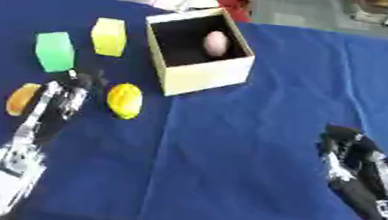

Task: Pick up objects on the table and place them in the box.

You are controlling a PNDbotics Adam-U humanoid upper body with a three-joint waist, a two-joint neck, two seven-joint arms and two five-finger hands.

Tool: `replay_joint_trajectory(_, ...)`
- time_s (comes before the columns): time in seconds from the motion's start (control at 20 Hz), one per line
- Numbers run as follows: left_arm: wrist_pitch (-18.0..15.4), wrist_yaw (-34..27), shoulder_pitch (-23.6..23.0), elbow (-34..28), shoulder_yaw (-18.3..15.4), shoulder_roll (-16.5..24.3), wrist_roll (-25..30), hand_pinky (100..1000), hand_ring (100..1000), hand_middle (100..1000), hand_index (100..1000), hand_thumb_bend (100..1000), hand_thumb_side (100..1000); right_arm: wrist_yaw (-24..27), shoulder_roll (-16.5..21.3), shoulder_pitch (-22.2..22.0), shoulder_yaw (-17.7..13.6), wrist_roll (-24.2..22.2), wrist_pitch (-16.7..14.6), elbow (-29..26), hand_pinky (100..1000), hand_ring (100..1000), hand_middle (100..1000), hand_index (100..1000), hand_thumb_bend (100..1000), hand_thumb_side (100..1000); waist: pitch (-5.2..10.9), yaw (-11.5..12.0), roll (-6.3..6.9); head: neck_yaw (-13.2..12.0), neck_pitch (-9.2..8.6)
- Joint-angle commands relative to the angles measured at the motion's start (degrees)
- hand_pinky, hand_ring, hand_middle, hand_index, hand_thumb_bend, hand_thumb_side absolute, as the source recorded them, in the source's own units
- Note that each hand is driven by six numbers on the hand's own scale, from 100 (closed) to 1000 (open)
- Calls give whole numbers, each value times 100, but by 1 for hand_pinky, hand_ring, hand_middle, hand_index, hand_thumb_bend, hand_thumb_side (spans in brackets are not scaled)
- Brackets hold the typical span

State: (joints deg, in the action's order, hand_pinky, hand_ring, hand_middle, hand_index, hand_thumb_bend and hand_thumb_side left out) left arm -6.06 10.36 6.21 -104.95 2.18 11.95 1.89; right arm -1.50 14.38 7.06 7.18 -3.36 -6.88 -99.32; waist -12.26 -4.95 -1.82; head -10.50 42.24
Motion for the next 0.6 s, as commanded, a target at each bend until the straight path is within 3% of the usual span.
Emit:
replay_joint_trajectory(0.05,52,180,88,-252,-36,410,161,751,778,661,780,100,658,-52,72,47,2,-15,-8,-160,654,657,644,765,100,384,173,-9,70,3,-68)
replay_joint_trajectory(0.5,278,1314,178,-818,218,2056,1458,821,833,768,864,100,535,-71,103,51,11,-23,-11,-156,653,657,644,765,100,382,187,-52,115,42,-90)
replay_joint_trajectory(0.6,262,1501,212,-914,307,2464,1798,830,834,785,880,100,474,-73,109,48,17,-26,-11,-155,653,657,643,764,100,382,193,-66,126,42,-91)
